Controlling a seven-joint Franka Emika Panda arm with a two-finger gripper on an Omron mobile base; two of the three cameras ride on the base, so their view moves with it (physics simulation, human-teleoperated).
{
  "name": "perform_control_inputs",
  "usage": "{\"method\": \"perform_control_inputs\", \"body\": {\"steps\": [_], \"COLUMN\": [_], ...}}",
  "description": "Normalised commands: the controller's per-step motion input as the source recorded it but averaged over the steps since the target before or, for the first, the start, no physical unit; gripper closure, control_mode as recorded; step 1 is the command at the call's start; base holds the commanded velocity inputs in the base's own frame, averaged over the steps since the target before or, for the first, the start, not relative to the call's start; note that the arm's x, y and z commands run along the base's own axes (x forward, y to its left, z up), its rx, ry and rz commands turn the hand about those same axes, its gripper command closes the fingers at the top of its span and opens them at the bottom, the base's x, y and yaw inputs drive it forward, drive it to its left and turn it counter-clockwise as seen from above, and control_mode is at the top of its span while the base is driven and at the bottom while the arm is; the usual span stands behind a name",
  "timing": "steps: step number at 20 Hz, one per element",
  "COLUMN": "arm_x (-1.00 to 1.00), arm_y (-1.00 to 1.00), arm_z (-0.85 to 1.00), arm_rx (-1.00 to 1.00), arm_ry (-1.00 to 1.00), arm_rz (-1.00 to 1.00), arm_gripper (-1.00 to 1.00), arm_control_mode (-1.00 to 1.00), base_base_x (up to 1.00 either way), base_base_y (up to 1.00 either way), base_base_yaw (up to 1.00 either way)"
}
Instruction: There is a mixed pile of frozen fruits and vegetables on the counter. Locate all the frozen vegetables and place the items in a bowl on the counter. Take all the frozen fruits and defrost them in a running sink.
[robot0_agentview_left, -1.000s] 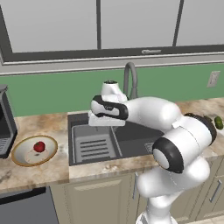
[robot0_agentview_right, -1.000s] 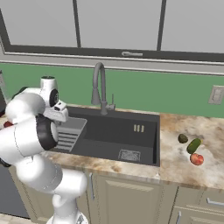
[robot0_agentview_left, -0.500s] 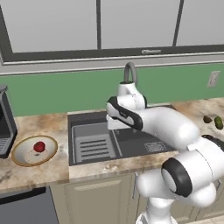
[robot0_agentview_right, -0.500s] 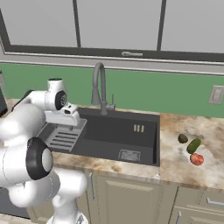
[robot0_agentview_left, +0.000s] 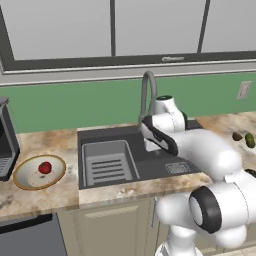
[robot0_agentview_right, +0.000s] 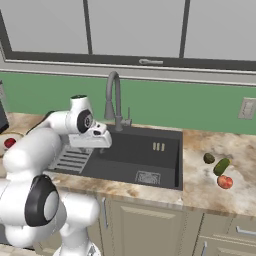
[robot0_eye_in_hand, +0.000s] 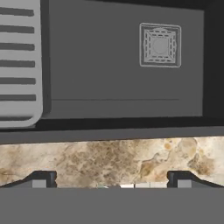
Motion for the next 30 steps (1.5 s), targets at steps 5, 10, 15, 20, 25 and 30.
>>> {"method": "perform_control_inputs", "body": {"steps": [5, 10, 15, 20, 25, 30], "arm_x": [0.09, 0.09, 0.28, 0.28, 0.18, 0.40], "arm_y": [-1.00, -1.00, -1.00, -0.92, -0.96, -0.96], "arm_z": [-0.14, -0.16, -0.01, 0.13, 0.12, 0.08], "arm_rx": [-0.01, 0.00, 0.04, 0.04, 0.04, 0.00], "arm_ry": [0.00, 0.01, 0.03, 0.09, 0.05, 0.01], "arm_rz": [0.01, 0.00, 0.00, -0.04, -0.07, -0.02], "arm_gripper": [-1.00, -1.00, -1.00, -1.00, -1.00, -1.00], "arm_control_mode": [-1.00, -1.00, -1.00, -1.00, -1.00, -1.00], "base_base_x": [0.00, 0.00, 0.00, 0.00, 0.00, 0.00], "base_base_y": [0.00, 0.00, 0.00, 0.00, 0.00, 0.00], "base_base_yaw": [0.00, 0.00, 0.00, 0.00, 0.00, 0.00]}}
